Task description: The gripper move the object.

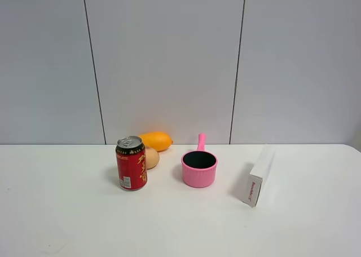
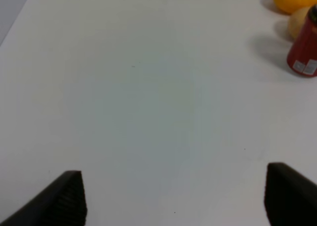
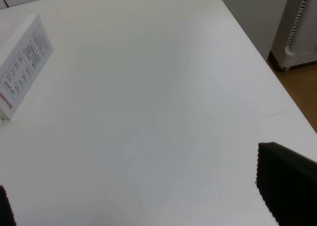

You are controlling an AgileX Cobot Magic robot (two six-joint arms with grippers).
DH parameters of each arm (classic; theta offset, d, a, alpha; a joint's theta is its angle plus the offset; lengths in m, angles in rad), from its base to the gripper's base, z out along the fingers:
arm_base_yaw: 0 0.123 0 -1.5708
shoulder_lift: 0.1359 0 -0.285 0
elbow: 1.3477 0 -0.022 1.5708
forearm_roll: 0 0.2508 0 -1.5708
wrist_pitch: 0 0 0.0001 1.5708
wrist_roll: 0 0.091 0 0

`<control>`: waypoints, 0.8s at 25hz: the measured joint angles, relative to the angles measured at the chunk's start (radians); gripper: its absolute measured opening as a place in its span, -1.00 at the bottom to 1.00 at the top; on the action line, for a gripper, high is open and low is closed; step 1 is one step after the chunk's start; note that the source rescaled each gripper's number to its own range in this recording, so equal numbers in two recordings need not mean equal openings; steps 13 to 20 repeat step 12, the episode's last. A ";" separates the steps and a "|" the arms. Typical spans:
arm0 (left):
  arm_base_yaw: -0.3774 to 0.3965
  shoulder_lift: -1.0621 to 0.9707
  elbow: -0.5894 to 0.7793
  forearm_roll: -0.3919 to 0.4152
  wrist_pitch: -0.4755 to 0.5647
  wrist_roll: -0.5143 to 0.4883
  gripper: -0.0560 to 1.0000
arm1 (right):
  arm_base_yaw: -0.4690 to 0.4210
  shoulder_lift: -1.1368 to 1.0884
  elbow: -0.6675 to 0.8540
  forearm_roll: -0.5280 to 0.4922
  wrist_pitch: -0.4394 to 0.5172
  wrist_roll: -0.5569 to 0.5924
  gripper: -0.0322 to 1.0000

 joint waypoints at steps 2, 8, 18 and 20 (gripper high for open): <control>0.000 0.000 0.000 0.000 0.000 0.000 -0.48 | 0.000 0.000 0.000 0.000 0.000 0.000 1.00; 0.000 0.000 0.000 0.000 0.000 0.000 -0.48 | 0.000 0.000 0.000 0.000 0.000 0.000 1.00; 0.000 0.000 0.000 0.000 0.000 -0.002 -0.48 | 0.000 0.000 0.000 0.000 0.000 0.000 1.00; 0.000 0.000 0.000 0.000 0.000 -0.002 -0.48 | 0.000 0.000 0.000 0.000 0.000 0.000 1.00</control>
